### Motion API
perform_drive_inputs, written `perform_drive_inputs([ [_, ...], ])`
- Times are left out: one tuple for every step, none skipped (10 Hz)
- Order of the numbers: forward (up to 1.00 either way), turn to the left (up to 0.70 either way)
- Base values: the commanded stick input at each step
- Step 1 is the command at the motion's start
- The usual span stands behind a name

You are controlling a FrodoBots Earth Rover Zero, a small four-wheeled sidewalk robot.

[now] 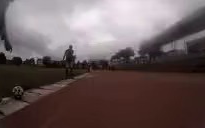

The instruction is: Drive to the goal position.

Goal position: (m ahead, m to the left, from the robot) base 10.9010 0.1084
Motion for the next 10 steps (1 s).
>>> perform_drive_inputs([
  [0.7,0.0],
  [0.7,0.0],
  [0.7,-0.1],
  [0.7,-0.26],
  [0.7,-0.22],
  [0.7,-0.24],
  [0.7,0.05],
  [0.7,0.05],
  [0.7,0.09],
  [0.7,0.2],
])
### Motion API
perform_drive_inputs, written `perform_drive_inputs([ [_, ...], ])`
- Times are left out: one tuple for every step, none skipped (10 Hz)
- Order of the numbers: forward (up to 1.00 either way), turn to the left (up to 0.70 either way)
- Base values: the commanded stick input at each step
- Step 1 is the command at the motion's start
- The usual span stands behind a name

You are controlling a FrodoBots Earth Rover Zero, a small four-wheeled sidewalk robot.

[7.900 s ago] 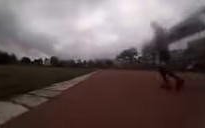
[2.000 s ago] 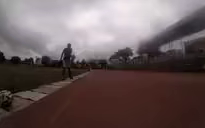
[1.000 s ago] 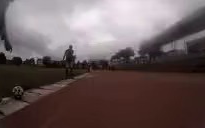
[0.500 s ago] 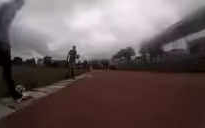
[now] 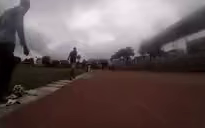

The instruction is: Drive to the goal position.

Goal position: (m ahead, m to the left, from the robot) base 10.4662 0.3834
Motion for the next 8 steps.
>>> perform_drive_inputs([
  [0.7,0.08],
  [0.7,0.07],
  [0.7,0.03],
  [0.7,0.0],
  [0.7,0.0],
  [0.7,0.0],
  [0.7,0.0],
  [0.7,0.0],
])
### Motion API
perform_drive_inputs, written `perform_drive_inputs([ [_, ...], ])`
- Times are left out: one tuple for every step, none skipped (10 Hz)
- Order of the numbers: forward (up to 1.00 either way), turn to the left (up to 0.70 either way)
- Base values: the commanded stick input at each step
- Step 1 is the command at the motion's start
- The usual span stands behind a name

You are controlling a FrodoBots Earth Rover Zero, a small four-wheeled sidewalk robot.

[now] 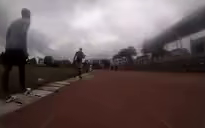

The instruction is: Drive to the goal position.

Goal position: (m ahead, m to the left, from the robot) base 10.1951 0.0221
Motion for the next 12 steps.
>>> perform_drive_inputs([
  [0.7,0.0],
  [0.7,0.0],
  [0.7,0.0],
  [0.7,0.0],
  [0.7,0.0],
  [0.7,-0.05],
  [0.7,-0.34],
  [0.7,-0.35],
  [0.7,-0.31],
  [0.7,-0.11],
  [0.7,0.0],
  [0.7,0.0],
])
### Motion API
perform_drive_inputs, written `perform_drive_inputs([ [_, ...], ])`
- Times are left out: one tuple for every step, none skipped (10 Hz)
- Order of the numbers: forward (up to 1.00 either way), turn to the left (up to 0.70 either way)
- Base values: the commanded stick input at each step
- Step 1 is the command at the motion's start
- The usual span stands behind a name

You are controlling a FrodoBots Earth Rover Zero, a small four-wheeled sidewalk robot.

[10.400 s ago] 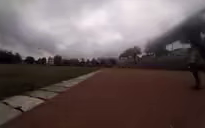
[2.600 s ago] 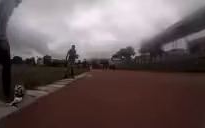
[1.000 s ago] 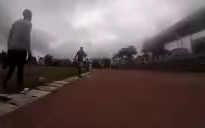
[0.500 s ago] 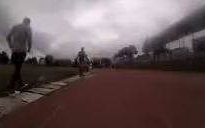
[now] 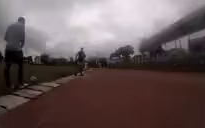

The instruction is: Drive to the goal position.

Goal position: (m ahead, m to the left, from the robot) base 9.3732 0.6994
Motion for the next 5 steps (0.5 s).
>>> perform_drive_inputs([
  [0.7,0.0],
  [0.7,0.0],
  [0.7,0.0],
  [0.7,0.0],
  [0.7,0.0],
])
